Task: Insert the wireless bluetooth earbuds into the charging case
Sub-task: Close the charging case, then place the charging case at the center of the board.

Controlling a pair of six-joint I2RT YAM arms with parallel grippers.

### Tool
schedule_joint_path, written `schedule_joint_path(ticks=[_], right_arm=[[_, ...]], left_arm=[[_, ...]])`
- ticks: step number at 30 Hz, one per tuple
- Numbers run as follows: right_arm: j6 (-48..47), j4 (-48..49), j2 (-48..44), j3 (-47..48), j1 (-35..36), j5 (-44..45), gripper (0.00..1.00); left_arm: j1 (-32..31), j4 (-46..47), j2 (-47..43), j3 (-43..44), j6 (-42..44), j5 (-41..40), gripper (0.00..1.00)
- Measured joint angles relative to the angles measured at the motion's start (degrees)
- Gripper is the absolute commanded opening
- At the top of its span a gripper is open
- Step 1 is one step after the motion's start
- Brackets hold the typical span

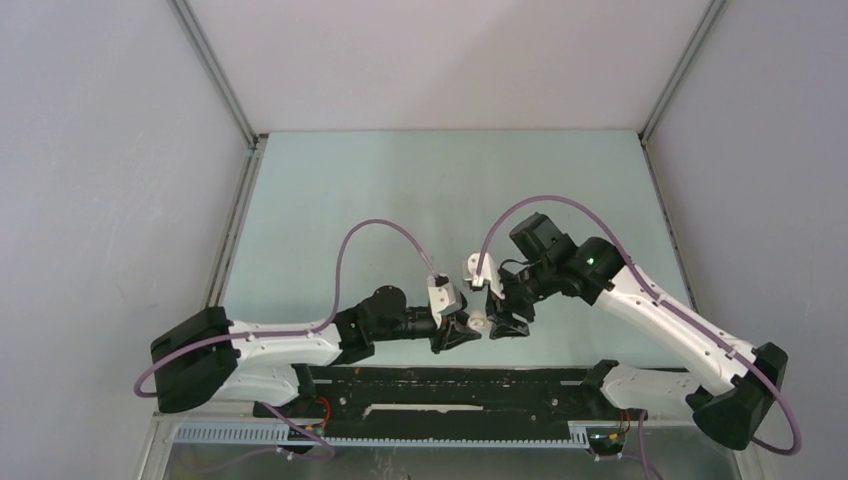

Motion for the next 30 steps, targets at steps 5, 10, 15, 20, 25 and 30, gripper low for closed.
schedule_joint_path(ticks=[5,10,15,20,25,30], right_arm=[[0.3,-2.4,-5.6,-1.3,0.3,1.0,0.63],[-0.1,-2.2,-15.7,-2.3,-17.5,2.8,0.68],[5.5,7.0,-20.5,-11.0,-41.9,-1.0,0.74],[11.6,12.2,-6.1,-14.4,-59.7,-11.2,0.89],[12.7,12.2,-2.9,-14.6,-65.4,-15.0,1.0],[12.7,12.3,-4.2,-14.6,-65.4,-15.4,1.0]], left_arm=[[0.2,-0.3,3.0,1.5,-2.9,-2.6,0.0],[0.5,2.6,8.5,4.3,-6.6,-2.9,0.01],[0.5,2.8,17.7,9.6,-13.2,-2.5,0.07],[0.5,-5.4,27.0,21.6,-19.8,-3.3,0.08],[1.1,-12.3,32.7,30.4,-23.9,-4.0,0.1],[3.6,-15.7,39.1,35.8,-29.1,-3.0,0.11]])
